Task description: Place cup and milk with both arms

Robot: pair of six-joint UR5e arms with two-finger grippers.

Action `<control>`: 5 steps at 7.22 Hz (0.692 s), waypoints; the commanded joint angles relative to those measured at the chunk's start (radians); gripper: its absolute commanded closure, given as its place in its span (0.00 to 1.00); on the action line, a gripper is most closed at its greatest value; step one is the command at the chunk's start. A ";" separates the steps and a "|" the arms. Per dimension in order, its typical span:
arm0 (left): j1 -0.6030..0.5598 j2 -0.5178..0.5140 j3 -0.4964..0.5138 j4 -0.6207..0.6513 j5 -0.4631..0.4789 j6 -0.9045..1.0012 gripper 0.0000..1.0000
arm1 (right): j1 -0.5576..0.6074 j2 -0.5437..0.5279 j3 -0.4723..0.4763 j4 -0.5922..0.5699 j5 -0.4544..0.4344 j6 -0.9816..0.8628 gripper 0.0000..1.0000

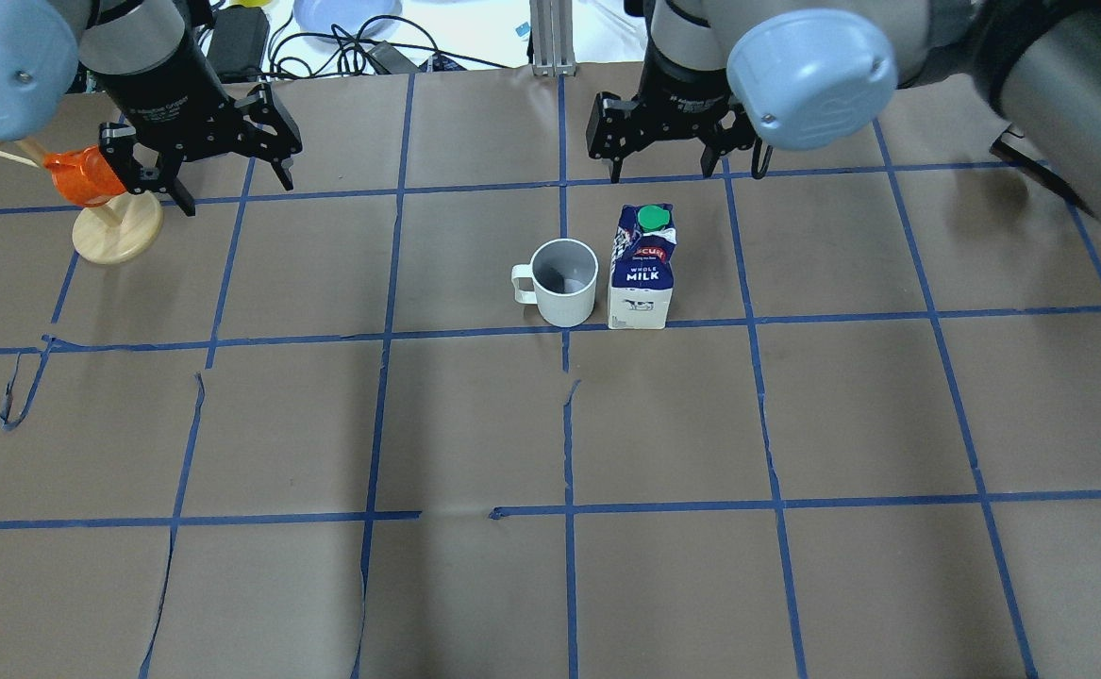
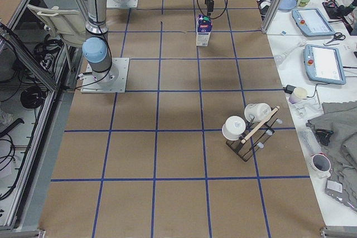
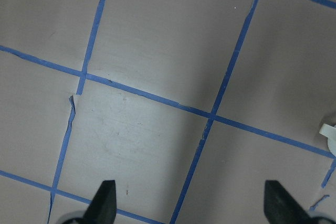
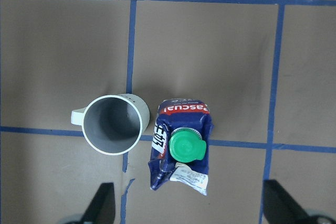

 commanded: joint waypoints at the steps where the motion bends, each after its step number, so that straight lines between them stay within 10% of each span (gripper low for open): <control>1: -0.005 0.008 0.000 -0.017 0.002 0.146 0.00 | -0.103 -0.133 0.004 0.189 0.000 -0.104 0.00; 5: -0.006 0.050 0.000 -0.071 0.033 0.175 0.00 | -0.171 -0.252 0.093 0.337 -0.003 -0.241 0.00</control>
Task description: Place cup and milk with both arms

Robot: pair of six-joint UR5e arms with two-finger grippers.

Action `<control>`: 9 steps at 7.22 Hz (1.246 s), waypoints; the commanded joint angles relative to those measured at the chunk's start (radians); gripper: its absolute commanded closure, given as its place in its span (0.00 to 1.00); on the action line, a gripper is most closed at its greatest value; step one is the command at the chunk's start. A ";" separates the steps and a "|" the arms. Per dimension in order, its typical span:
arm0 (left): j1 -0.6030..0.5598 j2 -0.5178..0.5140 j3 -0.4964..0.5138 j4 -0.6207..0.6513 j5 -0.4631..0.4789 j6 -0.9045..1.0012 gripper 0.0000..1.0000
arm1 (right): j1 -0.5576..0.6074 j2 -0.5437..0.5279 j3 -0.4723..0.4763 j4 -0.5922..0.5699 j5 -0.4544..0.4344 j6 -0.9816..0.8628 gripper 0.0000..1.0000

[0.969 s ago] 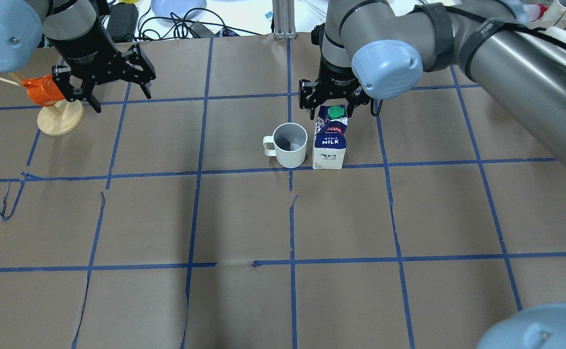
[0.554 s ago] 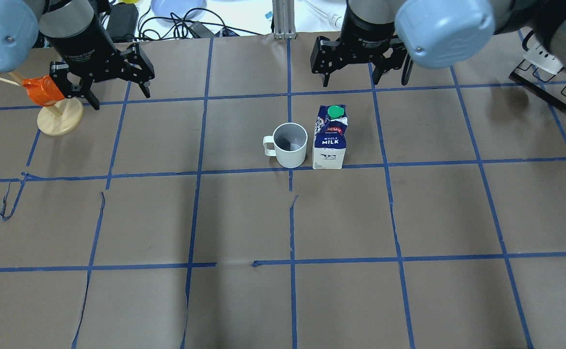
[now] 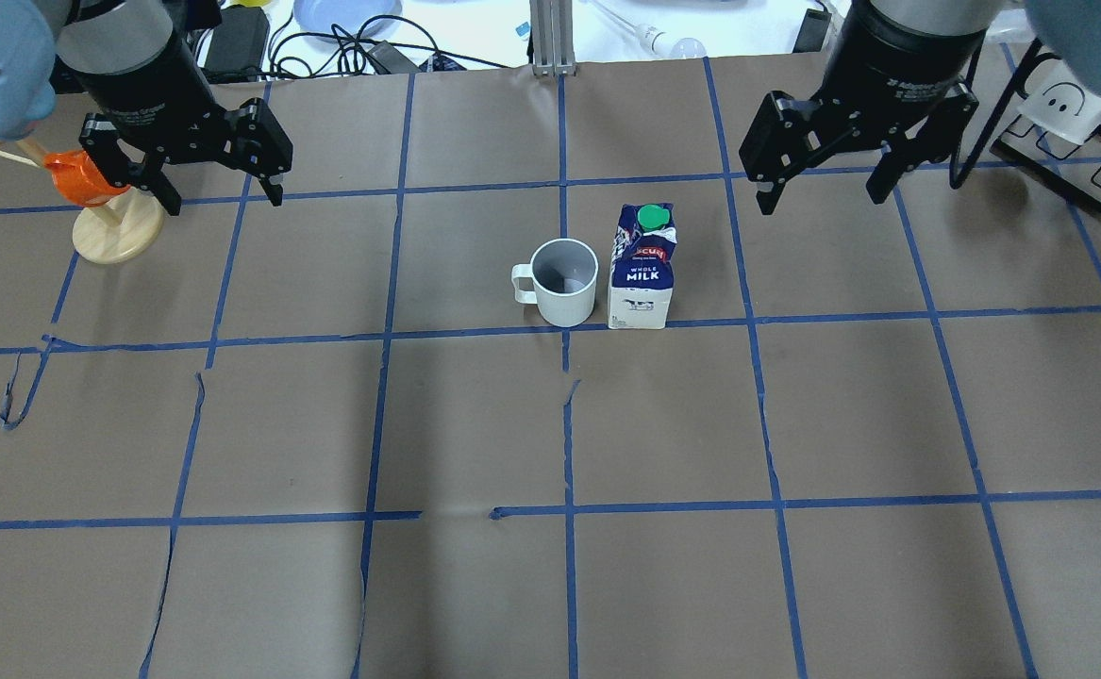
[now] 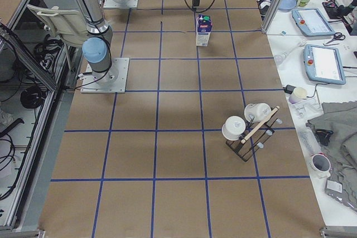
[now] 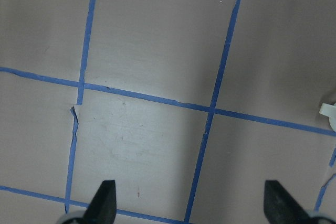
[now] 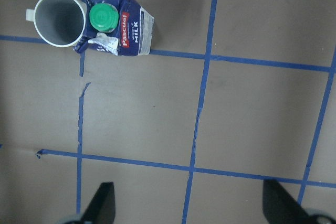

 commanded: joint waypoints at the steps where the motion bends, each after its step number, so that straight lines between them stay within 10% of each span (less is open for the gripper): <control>1: -0.003 0.016 -0.002 -0.020 0.004 0.004 0.00 | -0.011 -0.034 0.027 0.006 -0.014 -0.008 0.00; 9: -0.002 0.026 -0.019 -0.028 0.007 -0.006 0.00 | -0.009 -0.028 0.029 -0.105 -0.069 0.166 0.00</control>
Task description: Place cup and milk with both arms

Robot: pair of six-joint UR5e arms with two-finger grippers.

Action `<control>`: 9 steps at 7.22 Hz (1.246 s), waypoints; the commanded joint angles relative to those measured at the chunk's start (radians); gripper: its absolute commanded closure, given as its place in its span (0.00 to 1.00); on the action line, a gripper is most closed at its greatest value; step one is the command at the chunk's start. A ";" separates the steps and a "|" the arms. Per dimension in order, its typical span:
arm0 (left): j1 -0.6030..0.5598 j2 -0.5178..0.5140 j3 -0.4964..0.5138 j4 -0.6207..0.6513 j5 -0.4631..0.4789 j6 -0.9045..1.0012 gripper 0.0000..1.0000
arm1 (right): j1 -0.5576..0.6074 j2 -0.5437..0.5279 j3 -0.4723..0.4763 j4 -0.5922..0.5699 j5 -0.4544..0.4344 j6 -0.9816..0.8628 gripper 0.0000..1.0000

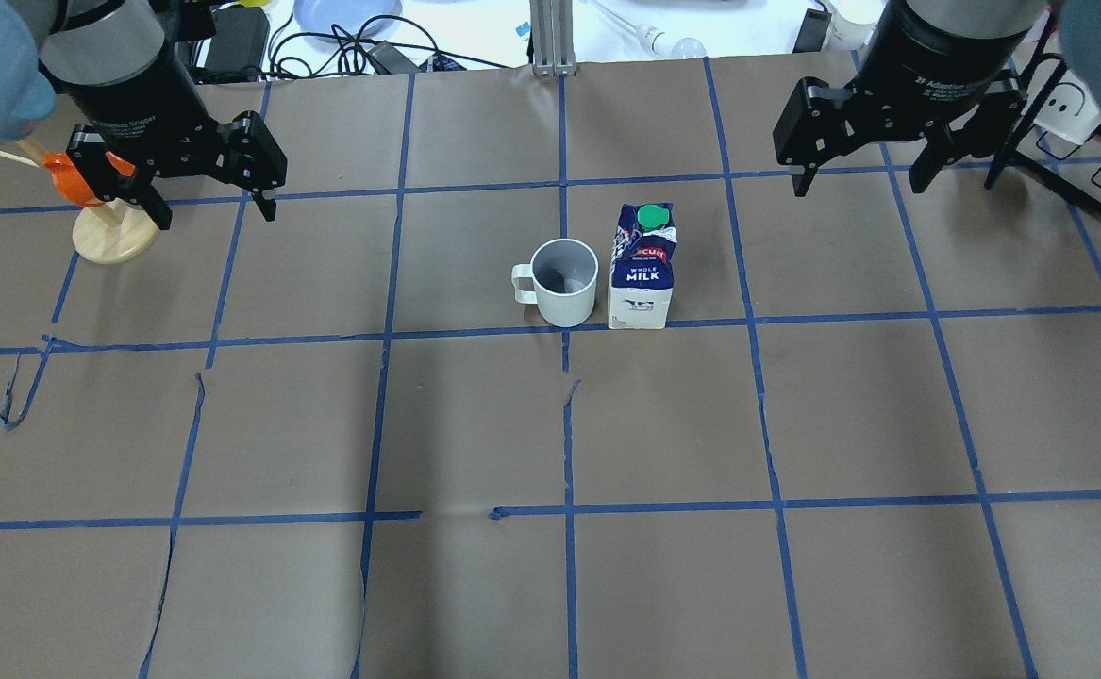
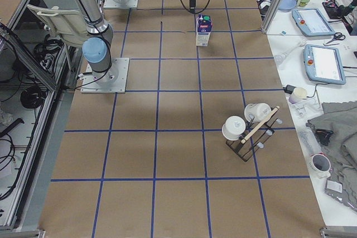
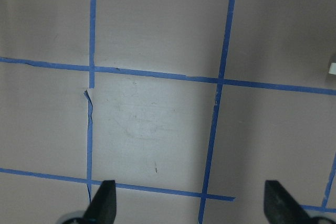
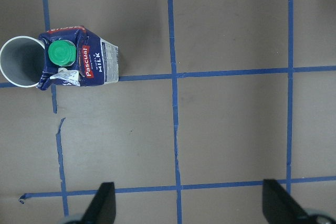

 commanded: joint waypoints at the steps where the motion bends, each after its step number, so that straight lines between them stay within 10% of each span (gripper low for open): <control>1: 0.002 0.001 -0.001 -0.002 0.003 0.000 0.00 | 0.000 0.004 0.000 -0.001 0.005 0.014 0.00; 9: 0.002 0.042 0.004 -0.009 -0.008 0.008 0.00 | 0.000 0.004 0.000 0.001 0.008 0.005 0.00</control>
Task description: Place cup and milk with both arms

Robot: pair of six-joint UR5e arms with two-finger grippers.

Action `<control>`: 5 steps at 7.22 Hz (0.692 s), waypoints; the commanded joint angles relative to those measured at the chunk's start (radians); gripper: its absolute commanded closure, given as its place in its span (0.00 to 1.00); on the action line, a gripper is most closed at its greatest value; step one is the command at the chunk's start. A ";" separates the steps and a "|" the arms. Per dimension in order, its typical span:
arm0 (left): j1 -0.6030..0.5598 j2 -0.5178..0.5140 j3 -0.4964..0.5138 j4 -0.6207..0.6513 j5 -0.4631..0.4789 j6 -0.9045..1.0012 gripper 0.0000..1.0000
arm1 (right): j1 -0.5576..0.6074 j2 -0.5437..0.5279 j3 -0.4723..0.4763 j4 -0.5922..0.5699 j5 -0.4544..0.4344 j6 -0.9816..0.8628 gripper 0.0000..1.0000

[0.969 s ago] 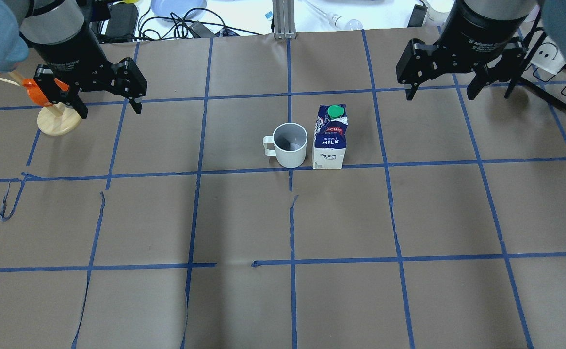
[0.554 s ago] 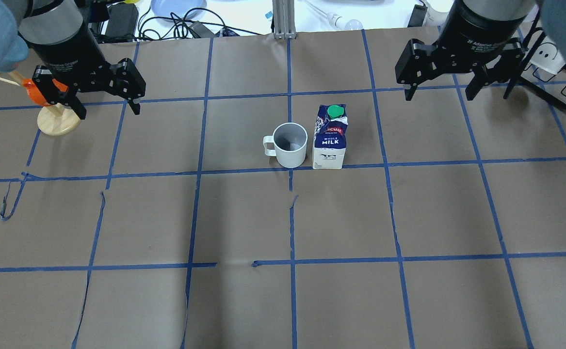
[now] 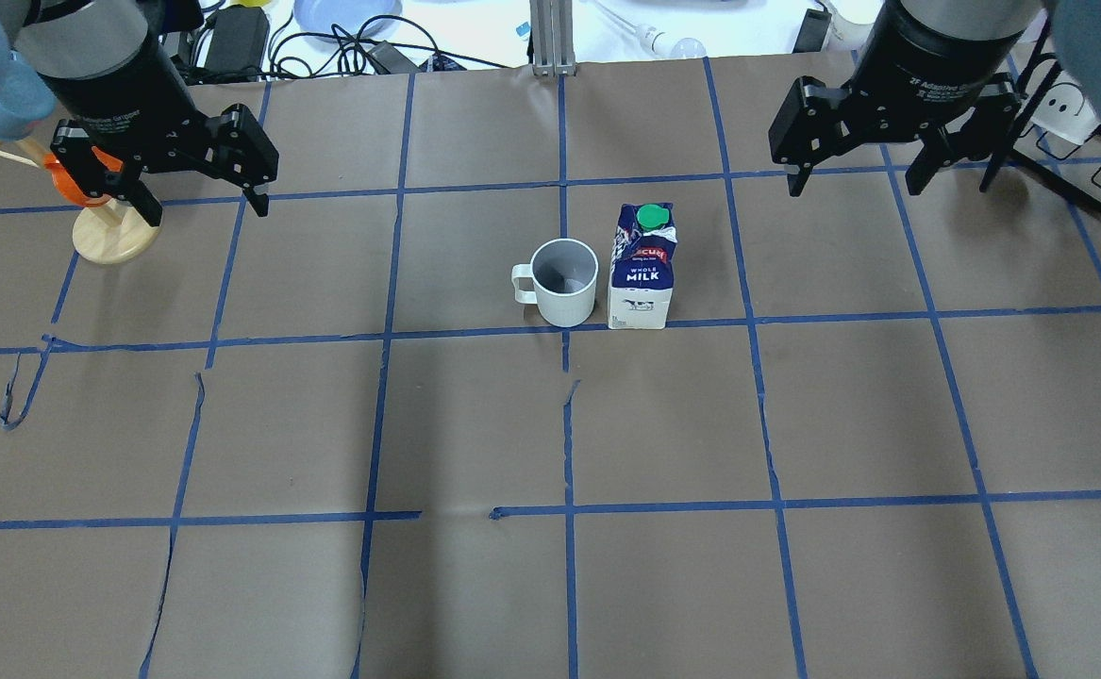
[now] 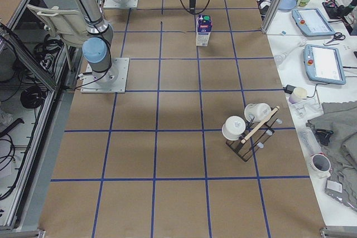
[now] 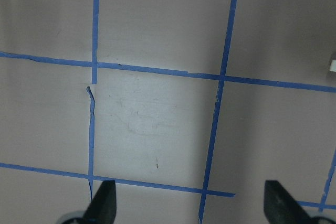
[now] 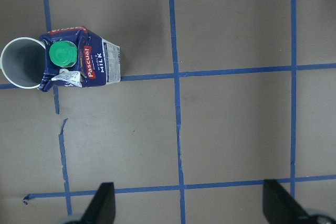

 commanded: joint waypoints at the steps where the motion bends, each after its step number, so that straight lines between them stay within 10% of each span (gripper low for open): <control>1: -0.001 0.013 -0.001 0.001 -0.004 0.000 0.00 | 0.000 0.000 0.000 0.000 0.000 0.001 0.00; 5: -0.001 0.011 -0.001 0.001 -0.039 0.002 0.00 | 0.000 0.000 0.002 -0.002 0.000 0.001 0.00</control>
